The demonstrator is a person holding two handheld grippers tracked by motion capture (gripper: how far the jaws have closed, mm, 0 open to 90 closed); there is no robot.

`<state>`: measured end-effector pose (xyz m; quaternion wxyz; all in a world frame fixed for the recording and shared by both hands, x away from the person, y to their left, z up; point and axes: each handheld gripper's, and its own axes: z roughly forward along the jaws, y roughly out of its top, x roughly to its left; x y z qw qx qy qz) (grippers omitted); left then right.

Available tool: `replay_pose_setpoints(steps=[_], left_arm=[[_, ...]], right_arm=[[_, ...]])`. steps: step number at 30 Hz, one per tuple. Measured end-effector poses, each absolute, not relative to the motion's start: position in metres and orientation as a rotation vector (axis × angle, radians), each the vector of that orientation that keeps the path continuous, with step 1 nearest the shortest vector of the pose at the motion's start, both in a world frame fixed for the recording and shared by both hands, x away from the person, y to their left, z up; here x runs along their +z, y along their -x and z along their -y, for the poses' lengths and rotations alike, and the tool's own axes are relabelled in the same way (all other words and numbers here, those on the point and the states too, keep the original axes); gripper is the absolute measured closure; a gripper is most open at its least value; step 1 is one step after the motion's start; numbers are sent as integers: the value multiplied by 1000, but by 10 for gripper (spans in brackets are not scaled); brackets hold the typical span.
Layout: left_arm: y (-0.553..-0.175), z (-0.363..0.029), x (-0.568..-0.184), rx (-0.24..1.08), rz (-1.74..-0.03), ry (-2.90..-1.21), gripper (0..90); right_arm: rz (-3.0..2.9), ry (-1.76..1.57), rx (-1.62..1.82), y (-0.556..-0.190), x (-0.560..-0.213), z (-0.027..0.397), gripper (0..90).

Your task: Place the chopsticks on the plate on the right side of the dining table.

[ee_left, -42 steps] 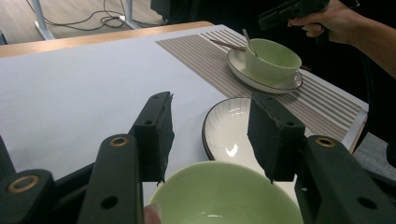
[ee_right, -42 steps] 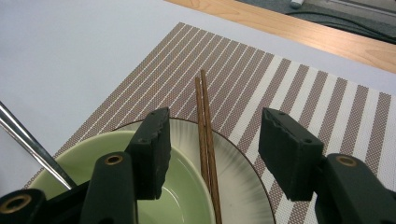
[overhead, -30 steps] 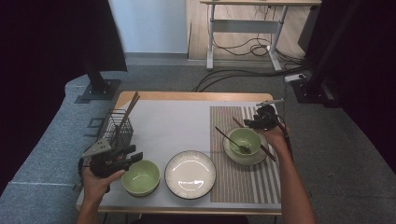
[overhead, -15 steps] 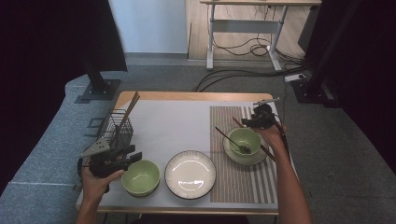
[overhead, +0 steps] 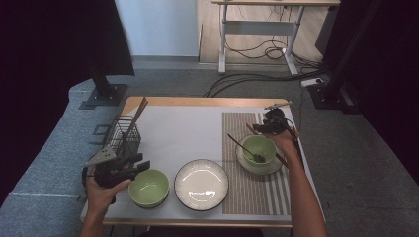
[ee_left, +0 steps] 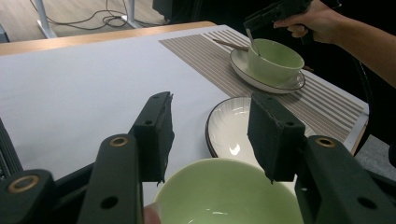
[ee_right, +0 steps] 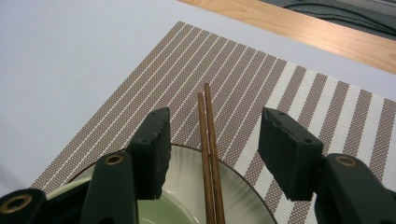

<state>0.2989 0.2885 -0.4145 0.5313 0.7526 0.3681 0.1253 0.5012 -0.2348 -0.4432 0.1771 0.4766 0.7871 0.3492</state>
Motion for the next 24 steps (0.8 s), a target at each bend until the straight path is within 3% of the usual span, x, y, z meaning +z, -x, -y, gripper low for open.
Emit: replay_pose_setpoints(steps=[24], left_arm=[[-291, -294, -414, 321, -908, -1786, 503]], right_arm=[[-2243, -1399, 951, -524, -458, 239, 443]])
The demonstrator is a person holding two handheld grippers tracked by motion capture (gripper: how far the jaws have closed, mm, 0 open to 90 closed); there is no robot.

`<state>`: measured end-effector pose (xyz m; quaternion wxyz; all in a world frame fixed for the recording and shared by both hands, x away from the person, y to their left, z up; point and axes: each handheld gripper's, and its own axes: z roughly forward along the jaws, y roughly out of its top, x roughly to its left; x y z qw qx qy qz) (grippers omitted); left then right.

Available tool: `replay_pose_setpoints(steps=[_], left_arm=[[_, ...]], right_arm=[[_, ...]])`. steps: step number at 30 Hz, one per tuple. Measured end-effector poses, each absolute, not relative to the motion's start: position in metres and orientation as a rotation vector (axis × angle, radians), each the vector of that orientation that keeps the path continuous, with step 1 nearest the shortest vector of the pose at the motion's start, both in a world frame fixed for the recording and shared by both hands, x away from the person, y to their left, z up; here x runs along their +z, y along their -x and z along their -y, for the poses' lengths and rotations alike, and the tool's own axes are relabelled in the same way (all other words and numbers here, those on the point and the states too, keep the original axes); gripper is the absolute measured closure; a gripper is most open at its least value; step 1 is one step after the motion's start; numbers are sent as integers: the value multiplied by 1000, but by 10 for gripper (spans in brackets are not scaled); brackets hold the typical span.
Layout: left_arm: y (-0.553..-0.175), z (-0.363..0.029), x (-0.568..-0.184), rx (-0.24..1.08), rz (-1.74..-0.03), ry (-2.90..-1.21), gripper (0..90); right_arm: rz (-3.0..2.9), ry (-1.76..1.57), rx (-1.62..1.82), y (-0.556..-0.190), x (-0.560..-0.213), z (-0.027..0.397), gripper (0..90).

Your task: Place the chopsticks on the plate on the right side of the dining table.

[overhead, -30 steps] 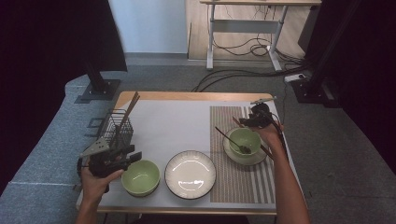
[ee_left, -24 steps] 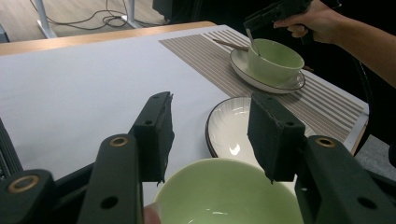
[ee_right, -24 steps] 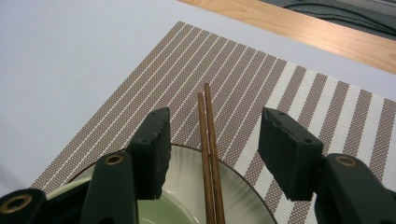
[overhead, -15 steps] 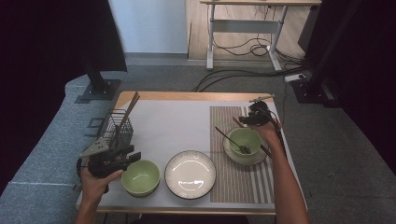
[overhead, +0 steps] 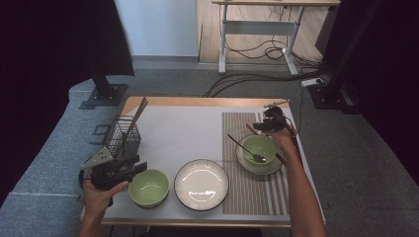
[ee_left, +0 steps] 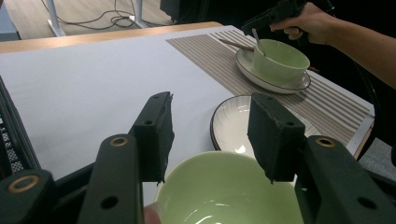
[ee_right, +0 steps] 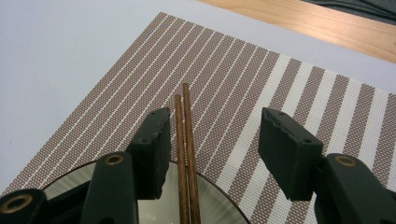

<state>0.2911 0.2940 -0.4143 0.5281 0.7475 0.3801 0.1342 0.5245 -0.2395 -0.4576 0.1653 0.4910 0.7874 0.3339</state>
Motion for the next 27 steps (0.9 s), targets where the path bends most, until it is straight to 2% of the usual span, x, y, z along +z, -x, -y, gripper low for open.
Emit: replay_pose_setpoints(steps=[27], left_arm=[[-291, -295, -416, 318, -920, -1787, 502]], right_arm=[[-2253, -1395, 940, -533, -465, 237, 445]])
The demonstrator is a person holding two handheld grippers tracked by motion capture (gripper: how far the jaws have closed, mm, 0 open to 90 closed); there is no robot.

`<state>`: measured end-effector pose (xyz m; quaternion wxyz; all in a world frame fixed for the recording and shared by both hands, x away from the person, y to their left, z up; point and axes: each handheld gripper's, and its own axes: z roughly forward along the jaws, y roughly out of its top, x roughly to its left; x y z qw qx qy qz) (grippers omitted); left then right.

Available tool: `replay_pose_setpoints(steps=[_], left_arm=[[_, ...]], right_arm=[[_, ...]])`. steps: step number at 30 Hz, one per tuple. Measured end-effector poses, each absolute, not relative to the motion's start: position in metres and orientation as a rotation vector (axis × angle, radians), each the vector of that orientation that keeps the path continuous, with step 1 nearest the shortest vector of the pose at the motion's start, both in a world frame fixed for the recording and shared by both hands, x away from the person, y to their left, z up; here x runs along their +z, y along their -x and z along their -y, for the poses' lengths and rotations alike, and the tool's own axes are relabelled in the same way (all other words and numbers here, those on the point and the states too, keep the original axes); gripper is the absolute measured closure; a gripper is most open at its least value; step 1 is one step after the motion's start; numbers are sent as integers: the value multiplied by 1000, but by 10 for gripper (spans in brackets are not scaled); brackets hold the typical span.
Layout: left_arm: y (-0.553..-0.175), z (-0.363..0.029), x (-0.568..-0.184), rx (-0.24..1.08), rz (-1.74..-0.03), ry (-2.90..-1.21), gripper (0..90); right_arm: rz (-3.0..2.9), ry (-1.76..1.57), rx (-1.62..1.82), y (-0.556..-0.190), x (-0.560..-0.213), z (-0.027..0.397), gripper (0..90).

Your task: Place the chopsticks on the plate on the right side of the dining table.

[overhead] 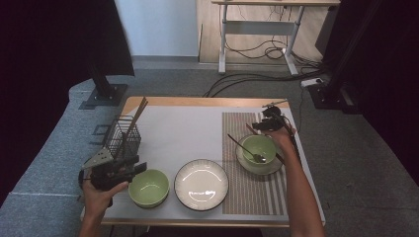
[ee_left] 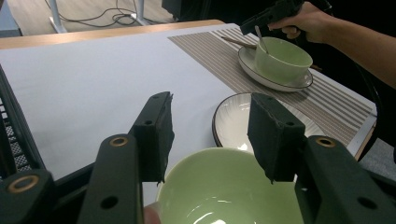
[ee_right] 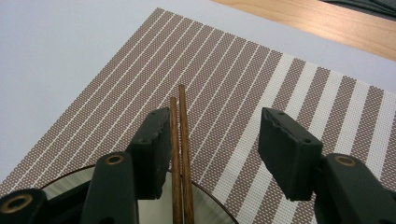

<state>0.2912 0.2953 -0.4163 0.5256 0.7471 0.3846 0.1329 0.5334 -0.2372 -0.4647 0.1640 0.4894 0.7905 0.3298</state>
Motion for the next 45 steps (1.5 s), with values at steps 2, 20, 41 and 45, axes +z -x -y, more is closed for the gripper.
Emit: replay_pose_setpoints(steps=[2, 20, 41, 45], left_arm=[[-291, -295, -416, 319, -921, -1784, 503], [-293, -295, -418, 313, -927, -1791, 502], [-295, -295, -420, 313, -928, -1795, 502], [-294, -297, -420, 312, -926, -1795, 502]], right_arm=[[-2257, -1398, 937, -534, -465, 238, 445], [-2257, -1410, 911, -539, -465, 244, 445], [-2276, -1401, 883, -550, -471, 235, 442], [-2276, -1406, 869, -552, -474, 235, 441]])
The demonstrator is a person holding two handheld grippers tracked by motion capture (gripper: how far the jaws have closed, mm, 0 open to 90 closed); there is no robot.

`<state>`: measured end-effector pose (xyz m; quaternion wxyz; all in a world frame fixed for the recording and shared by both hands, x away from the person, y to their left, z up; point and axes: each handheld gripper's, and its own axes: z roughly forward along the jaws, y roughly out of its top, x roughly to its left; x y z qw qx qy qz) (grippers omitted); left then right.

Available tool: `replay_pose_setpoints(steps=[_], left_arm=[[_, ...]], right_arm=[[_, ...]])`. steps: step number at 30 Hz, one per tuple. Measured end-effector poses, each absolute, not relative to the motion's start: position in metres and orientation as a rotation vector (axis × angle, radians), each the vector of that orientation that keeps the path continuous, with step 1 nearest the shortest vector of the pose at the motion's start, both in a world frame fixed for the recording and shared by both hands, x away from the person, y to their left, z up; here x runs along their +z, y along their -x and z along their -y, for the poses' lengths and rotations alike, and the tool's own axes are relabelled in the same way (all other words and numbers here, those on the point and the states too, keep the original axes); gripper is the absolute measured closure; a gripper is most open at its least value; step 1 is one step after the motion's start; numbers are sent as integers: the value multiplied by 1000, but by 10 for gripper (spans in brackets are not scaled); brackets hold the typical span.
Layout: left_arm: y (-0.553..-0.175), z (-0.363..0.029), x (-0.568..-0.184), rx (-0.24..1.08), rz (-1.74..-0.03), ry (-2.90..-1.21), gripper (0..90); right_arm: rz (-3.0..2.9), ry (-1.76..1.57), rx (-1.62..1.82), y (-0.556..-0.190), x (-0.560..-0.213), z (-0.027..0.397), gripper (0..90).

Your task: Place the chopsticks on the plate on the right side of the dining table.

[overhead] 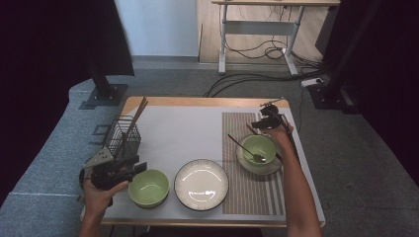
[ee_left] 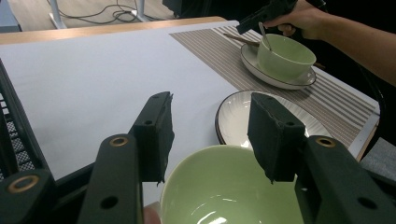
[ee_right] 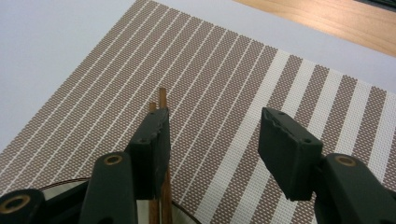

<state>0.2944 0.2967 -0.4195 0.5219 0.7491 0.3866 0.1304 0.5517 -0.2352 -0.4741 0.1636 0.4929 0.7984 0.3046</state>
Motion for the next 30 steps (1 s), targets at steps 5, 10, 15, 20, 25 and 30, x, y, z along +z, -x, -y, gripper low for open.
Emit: replay_pose_setpoints(steps=[5, 10, 15, 20, 25, 30], left_arm=[[-294, -298, -419, 314, -928, -1789, 502], [-294, -298, -419, 312, -926, -1791, 502], [-294, -297, -419, 310, -926, -1790, 502], [-295, -297, -419, 310, -926, -1790, 502], [-295, -297, -419, 307, -926, -1794, 501], [-295, -297, -419, 306, -926, -1793, 501]], right_arm=[[-2283, -1421, 846, -553, -478, 235, 438], [-2288, -1414, 836, -554, -480, 234, 437], [-2297, -1415, 826, -554, -481, 233, 437], [-2313, -1408, 824, -553, -481, 231, 437], [-2324, -1396, 832, -552, -480, 229, 437], [-2348, -1379, 818, -551, -480, 226, 437]])
